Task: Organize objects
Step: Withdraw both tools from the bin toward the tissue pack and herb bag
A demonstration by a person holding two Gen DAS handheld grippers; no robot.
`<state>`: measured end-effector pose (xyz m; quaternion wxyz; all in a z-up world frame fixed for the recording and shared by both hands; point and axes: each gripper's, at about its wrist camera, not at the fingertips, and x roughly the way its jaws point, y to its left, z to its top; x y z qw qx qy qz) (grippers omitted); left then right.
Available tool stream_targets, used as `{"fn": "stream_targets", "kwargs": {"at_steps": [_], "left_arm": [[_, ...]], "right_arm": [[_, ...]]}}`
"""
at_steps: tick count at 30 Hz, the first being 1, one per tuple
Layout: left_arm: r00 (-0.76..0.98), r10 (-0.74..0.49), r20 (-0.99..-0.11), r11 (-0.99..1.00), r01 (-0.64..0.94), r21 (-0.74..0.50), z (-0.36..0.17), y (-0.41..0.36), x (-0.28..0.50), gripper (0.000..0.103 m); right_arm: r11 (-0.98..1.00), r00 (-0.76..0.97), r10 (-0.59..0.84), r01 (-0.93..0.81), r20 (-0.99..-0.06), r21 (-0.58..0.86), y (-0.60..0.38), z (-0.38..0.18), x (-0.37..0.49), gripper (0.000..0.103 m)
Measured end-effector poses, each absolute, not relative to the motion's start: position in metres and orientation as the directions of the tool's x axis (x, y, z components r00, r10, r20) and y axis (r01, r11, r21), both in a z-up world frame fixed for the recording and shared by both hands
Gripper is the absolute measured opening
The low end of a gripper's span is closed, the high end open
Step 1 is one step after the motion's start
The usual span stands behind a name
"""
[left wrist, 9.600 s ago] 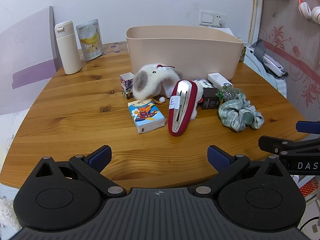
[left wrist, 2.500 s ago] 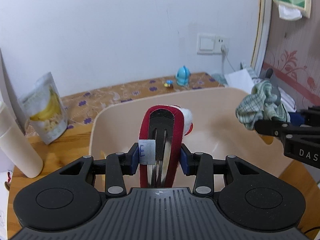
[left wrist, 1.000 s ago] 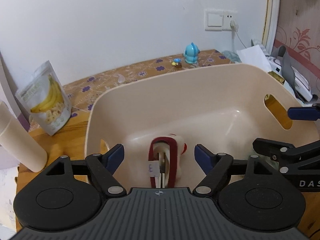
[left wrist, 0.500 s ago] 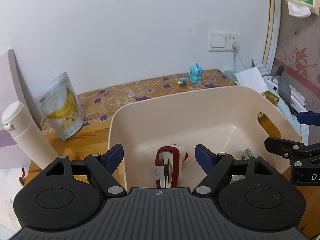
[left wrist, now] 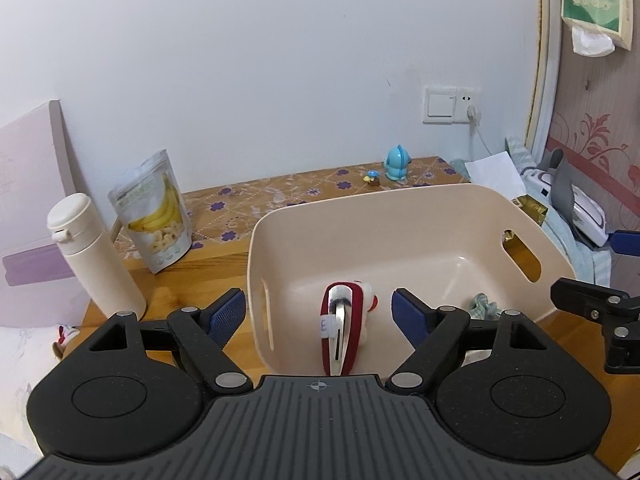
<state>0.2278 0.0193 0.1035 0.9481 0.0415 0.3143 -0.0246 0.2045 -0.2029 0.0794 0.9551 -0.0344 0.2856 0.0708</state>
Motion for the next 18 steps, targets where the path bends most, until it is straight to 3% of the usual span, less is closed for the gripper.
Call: {"fn": "stream_targets", "kwargs": {"at_steps": [18], "left_arm": [[0.802,-0.005,-0.598,0.998,0.038,0.042,0.092,0.035,0.171,0.082]], "right_arm": [[0.990,0.832,0.104,-0.140,-0.546,-0.026,-0.214,0.072,0.144,0.103]]}}
